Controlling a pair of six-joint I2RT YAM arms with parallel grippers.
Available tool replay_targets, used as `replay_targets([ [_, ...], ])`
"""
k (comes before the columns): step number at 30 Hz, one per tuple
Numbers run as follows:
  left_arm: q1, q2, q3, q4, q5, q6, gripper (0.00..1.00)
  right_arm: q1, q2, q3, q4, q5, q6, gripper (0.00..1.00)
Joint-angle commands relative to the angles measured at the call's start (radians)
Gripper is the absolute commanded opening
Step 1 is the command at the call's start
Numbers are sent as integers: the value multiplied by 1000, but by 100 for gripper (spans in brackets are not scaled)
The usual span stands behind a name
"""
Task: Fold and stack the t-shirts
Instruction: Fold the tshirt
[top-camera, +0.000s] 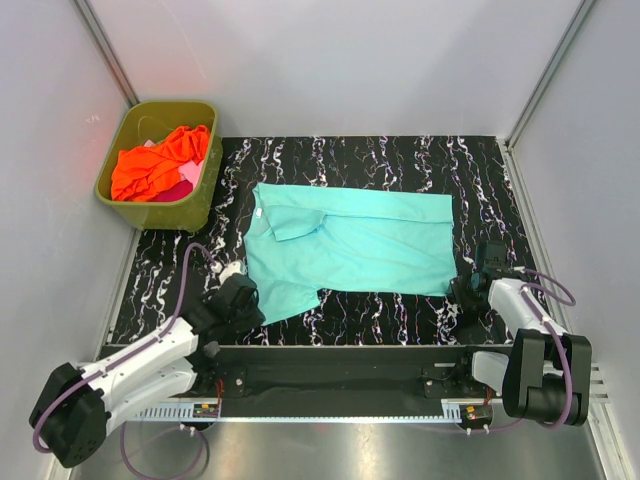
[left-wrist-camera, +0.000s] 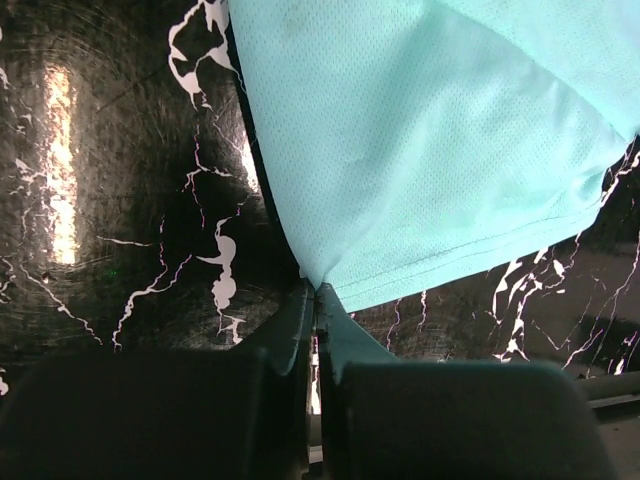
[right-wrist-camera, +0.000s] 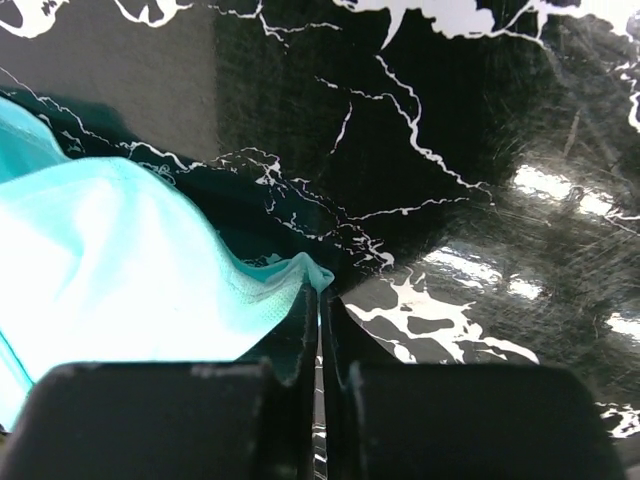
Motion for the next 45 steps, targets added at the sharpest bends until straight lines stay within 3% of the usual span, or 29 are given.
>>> replay_targets([
  [1,-5,-34,59,-5,-18,2,0,1,-7,47,-38,26,-56,0],
  [5,-5,-79,153,-120,-70,-9,0,1,-36,108,-138,78,-134,0],
  [10,-5,-73,173,-140,-72,-10,0,-1,-77,136,-198,130,-183,0],
  [21,23,-21,286,-169,-98,25,0,1,-73,162,-190,136,-267,0],
  [28,123,162,433,-119,-36,139,0,1,5,291,-169,96,-367,0],
  [37,270,459,667,-86,48,275,0,1,271,487,-153,36,-461,0],
  [45,336,647,809,-79,89,341,0,1,456,633,-146,-19,-510,0],
])
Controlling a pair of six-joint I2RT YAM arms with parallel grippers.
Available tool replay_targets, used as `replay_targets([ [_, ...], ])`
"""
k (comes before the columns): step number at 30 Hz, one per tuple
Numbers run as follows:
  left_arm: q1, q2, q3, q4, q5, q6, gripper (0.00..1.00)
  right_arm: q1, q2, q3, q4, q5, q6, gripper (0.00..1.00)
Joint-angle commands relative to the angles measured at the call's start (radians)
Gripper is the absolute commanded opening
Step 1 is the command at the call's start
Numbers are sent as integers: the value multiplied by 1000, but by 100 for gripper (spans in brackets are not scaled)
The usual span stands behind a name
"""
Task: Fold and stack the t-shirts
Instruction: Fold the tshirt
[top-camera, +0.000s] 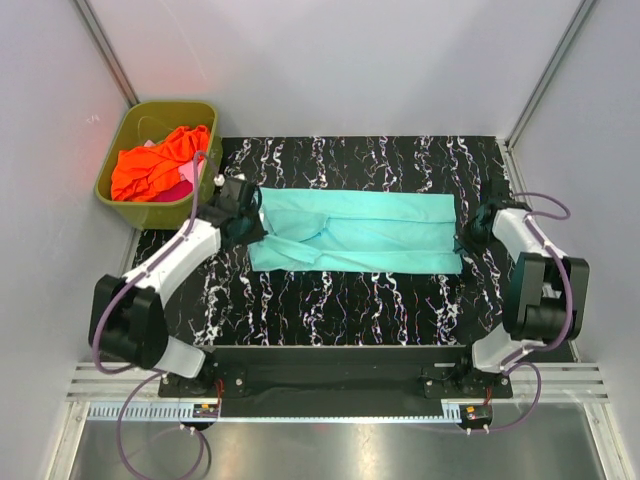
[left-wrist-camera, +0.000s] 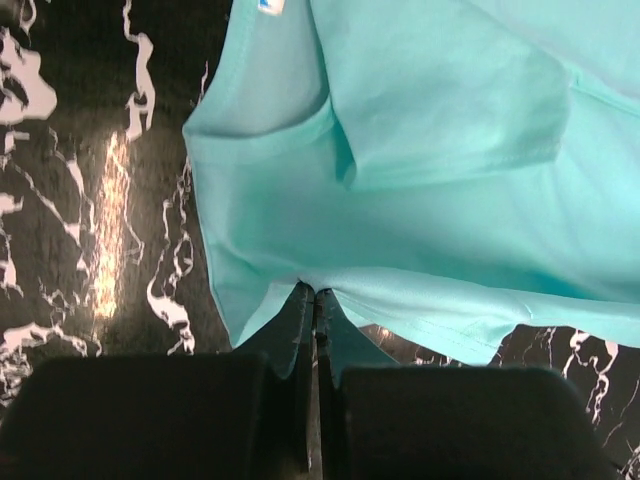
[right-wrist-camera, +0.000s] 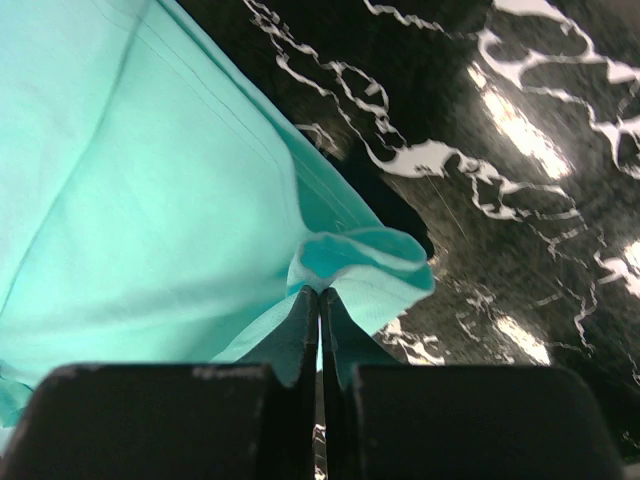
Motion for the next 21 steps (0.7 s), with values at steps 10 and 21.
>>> replay_targets([
  [10,44,198,241,27,33,138,0,-1,144,186,14,-32,-85,0],
  [21,78,330,388,5,46,159,0,-1,225,281,4,-11,-88,0],
])
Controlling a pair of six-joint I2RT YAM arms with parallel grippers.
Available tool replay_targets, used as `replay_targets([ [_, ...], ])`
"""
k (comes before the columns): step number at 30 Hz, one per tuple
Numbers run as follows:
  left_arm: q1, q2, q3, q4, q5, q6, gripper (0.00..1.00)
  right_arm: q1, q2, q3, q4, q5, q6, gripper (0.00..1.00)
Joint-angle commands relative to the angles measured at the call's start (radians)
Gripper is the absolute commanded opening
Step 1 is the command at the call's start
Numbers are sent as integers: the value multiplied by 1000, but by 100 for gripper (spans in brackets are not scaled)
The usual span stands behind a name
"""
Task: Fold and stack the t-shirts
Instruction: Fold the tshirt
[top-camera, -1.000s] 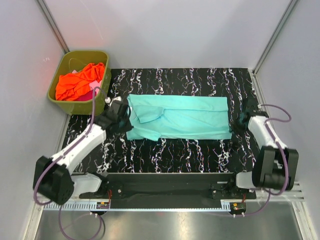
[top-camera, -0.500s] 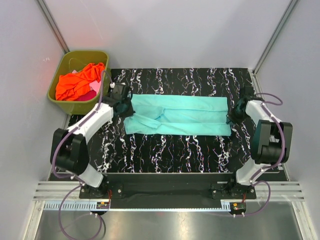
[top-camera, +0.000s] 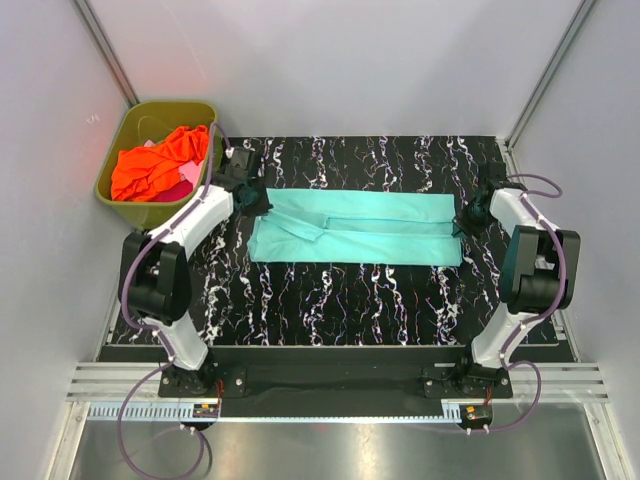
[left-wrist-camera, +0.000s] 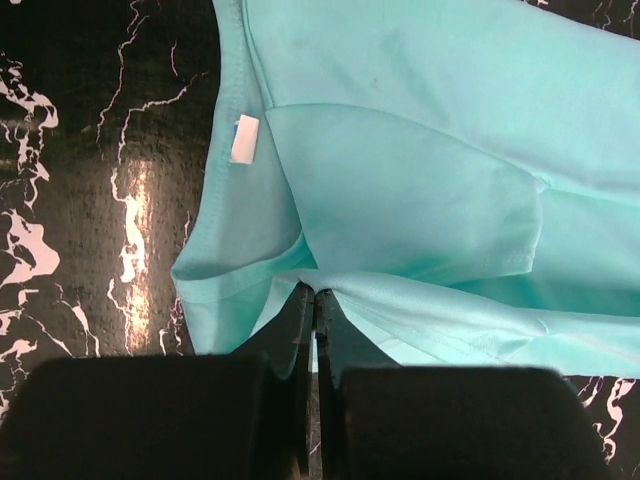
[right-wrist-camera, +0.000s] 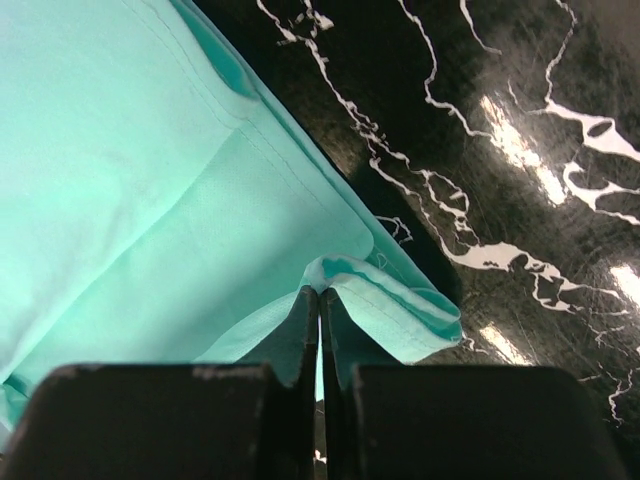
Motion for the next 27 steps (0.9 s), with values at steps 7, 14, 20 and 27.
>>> replay_targets([
  [7,38,136,216,-24,51,63,0,1,85,125,-1,6,-28,0],
  [14,64,251,291,-52,114,83,0,-1,133,172,-6,35,-39,0],
  [20,70,283,310,-67,111,86,0,-1,162,208,-3,19,-37,0],
  [27,73,308,334,-75,121,95,0,1,207,245,-3,5,-34,0],
])
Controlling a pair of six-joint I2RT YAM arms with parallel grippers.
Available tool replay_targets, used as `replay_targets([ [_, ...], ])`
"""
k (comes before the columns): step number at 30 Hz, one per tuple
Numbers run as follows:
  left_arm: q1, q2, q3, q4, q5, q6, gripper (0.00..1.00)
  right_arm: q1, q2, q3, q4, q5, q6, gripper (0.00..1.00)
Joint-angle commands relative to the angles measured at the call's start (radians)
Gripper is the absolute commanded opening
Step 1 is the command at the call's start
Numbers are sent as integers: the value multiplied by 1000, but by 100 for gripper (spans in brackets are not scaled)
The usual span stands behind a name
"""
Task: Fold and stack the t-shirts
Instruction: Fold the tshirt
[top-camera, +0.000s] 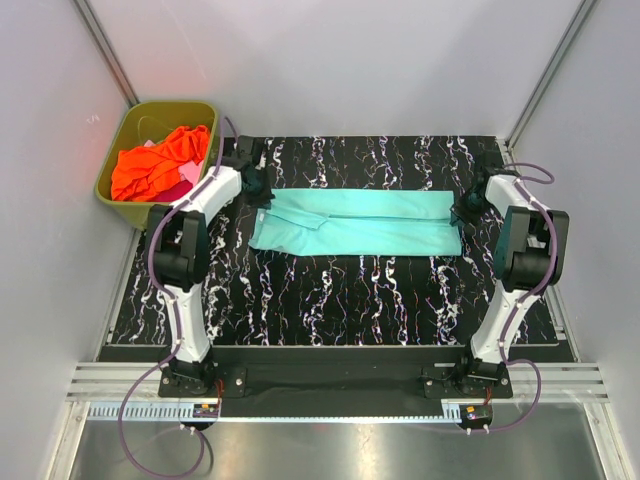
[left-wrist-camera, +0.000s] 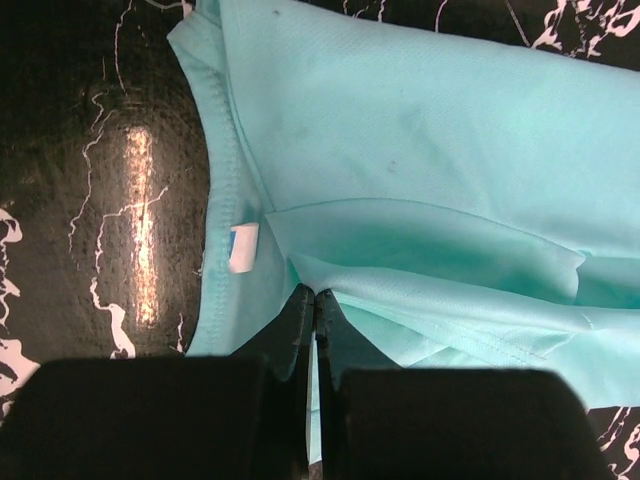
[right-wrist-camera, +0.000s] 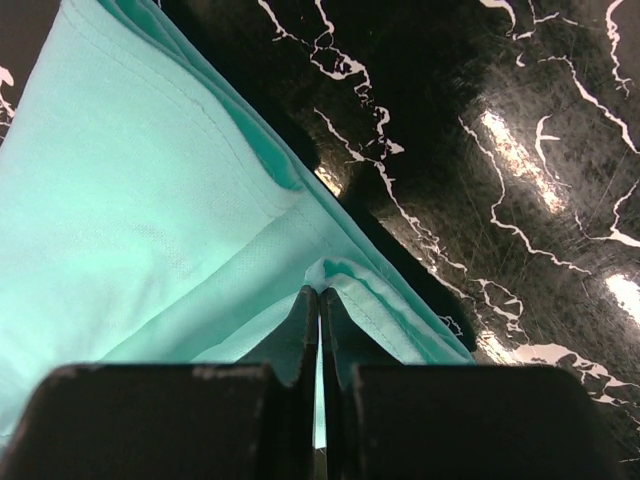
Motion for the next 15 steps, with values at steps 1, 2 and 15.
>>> replay_targets([
  [1,8,7,63,2,31,30,0,1,20,52,0,0,-19,0],
  [2,7,14,74,2,36,37,0,1,23,62,-2,-3,-21,0],
  [15,8,108,204,2,48,82,0,2,45,88,-3,-3,-22,0],
])
